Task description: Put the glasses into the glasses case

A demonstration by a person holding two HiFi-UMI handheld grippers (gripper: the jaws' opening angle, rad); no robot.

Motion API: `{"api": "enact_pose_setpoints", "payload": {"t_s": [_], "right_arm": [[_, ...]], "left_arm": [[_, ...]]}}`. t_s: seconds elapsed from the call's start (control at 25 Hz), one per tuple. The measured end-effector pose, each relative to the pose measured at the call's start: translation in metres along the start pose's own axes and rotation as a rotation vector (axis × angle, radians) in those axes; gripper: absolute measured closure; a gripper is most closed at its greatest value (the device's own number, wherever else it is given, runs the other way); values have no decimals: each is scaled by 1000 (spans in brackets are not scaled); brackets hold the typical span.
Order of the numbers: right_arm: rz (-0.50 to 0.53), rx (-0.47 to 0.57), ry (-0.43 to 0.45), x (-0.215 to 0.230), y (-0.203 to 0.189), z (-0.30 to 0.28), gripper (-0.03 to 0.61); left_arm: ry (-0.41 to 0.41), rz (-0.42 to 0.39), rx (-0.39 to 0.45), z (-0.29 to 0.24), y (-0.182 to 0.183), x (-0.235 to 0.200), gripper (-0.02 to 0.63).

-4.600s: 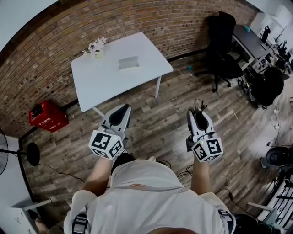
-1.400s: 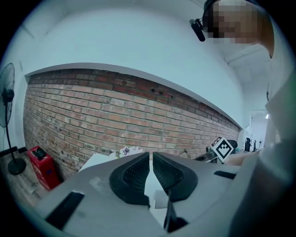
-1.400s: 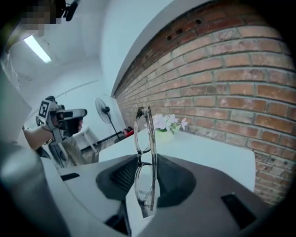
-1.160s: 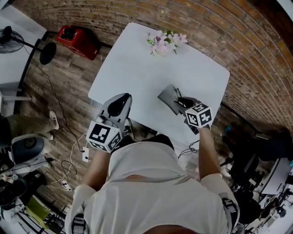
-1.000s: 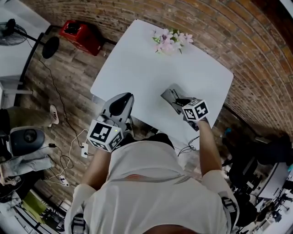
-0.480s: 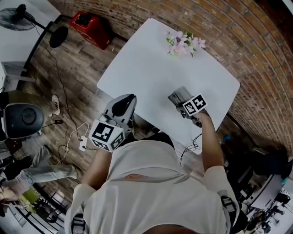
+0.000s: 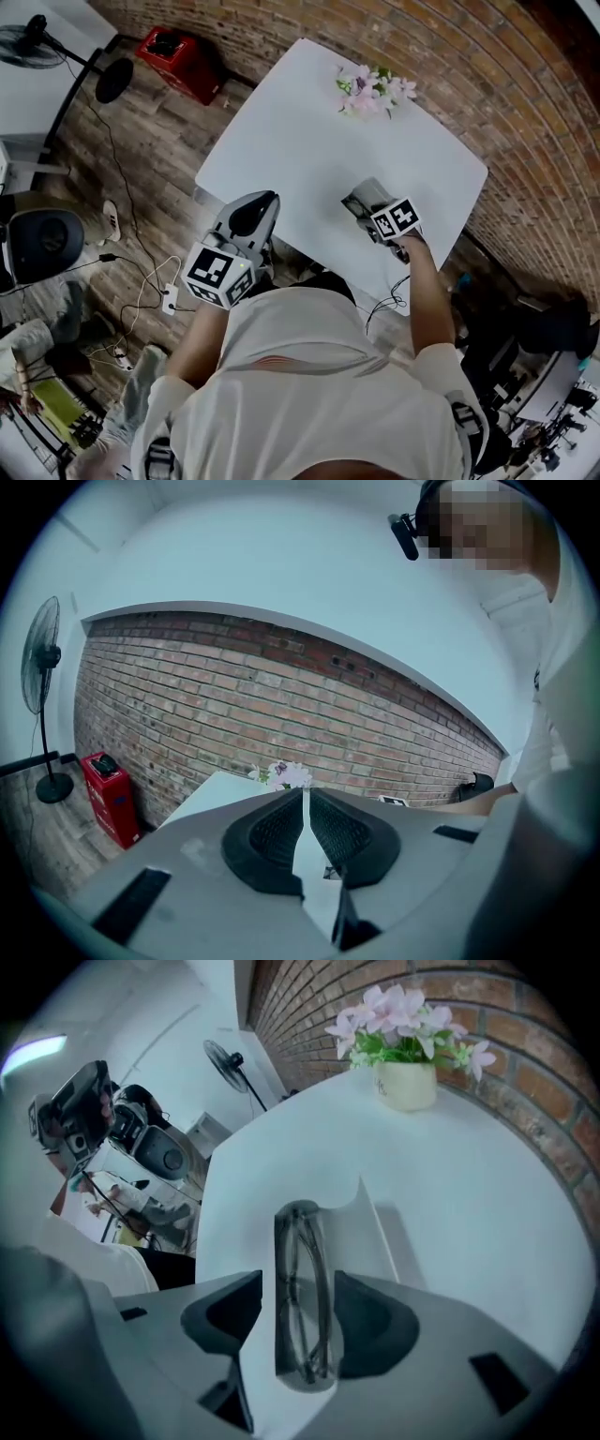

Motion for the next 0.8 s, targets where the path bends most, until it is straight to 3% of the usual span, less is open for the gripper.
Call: {"api": "enact_pose_setpoints", "payload": {"t_s": [0.16, 0.56, 0.8], "right_arm": [[-34, 166, -112, 8, 21, 35, 285], [-316, 802, -170, 7, 66, 204, 385], [-323, 1076, -356, -17, 69, 307, 460]], "left_arm": [[-34, -2, 2, -6, 5, -1, 581], [-172, -96, 39, -30, 45, -1, 581], [-302, -131, 93, -45, 77, 22, 581]]}}
Point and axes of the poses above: the fingertips, and each gripper's own axes: z backward along the fingers, x to its right, y out of its top, the point moved 1 cm from there along z, backward along the fingers, and after that the axes turned 13 degrees about -y, right-handed, at the moved point
